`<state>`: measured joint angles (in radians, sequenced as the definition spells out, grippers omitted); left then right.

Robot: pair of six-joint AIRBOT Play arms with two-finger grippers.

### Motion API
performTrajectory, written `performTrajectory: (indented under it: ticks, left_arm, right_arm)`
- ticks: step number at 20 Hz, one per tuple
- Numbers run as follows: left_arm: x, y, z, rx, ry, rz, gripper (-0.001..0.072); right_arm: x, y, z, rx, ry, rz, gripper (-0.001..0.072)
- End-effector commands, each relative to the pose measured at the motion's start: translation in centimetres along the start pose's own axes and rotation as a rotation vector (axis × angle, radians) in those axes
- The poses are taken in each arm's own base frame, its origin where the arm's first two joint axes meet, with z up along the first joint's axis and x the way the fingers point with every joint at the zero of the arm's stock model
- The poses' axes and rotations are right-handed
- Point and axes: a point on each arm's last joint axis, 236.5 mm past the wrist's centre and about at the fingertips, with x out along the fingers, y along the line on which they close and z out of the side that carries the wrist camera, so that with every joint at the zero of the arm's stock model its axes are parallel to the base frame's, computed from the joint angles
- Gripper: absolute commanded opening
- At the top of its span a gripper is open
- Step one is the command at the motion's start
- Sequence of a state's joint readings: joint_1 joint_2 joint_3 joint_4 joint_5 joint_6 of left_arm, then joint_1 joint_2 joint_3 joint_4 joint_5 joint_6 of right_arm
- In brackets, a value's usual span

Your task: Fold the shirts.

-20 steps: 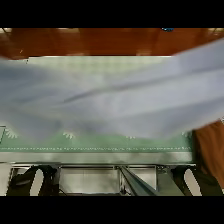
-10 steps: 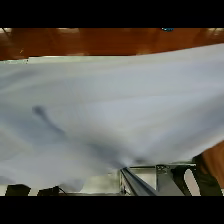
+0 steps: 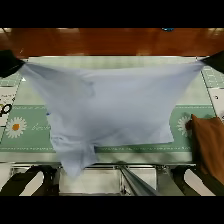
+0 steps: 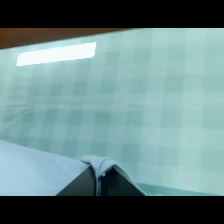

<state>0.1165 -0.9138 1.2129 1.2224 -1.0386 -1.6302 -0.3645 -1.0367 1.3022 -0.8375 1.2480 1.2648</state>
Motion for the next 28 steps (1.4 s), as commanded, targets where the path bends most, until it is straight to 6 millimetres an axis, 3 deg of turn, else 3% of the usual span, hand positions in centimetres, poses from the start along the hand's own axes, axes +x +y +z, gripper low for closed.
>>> performTrajectory:
  ticks: [1, 3, 6, 8, 10, 14, 17, 20, 22, 28]
  left_arm:
    - [11.3, 2.9, 0.1, -0.123, 0.069, -0.008, 0.0017]
    - [16.6, 3.4, 0.4, -0.208, 0.103, -0.040, 0.0017]
    - [22.6, 4.0, 1.0, -0.282, 0.144, -0.074, 0.0017]
    - [25.3, 4.3, 0.5, -0.312, 0.176, -0.085, 0.0017]
    - [26.7, 4.6, -0.8, -0.349, 0.230, -0.081, 0.0017]
    - [25.7, 4.5, -2.4, -0.341, 0.315, -0.094, 0.0017]
    - [22.6, 5.9, -3.3, -0.249, 0.401, -0.116, 0.0017]
    - [19.1, 7.3, -7.0, -0.159, 0.599, -0.166, 0.0017]
    - [17.9, 8.5, -9.3, -0.171, 0.691, -0.153, 0.0017]
    - [17.8, 8.8, -16.3, -0.217, 0.859, -0.152, 0.0017]
  right_arm:
    - [9.5, -5.0, 0.9, 0.176, 0.036, 0.122, 0.0020]
    - [13.9, -7.8, 1.6, 0.231, 0.069, 0.130, 0.0019]
    - [19.8, -9.7, 2.4, 0.253, 0.117, 0.120, 0.0019]
    - [22.7, -10.5, 2.8, 0.281, 0.127, 0.105, 0.0020]
    - [24.7, -11.1, 2.5, 0.309, 0.147, 0.092, 0.0019]
    - [24.9, -11.2, 0.7, 0.328, 0.225, 0.096, 0.0020]
    - [22.0, -11.6, -0.9, 0.319, 0.319, 0.123, 0.0020]
    - [19.0, -13.2, -4.7, 0.276, 0.495, 0.086, 0.0020]
    - [18.0, -14.4, -7.8, 0.270, 0.619, 0.026, 0.0020]
    - [19.2, -14.2, -13.0, 0.297, 0.741, 0.004, 0.0020]
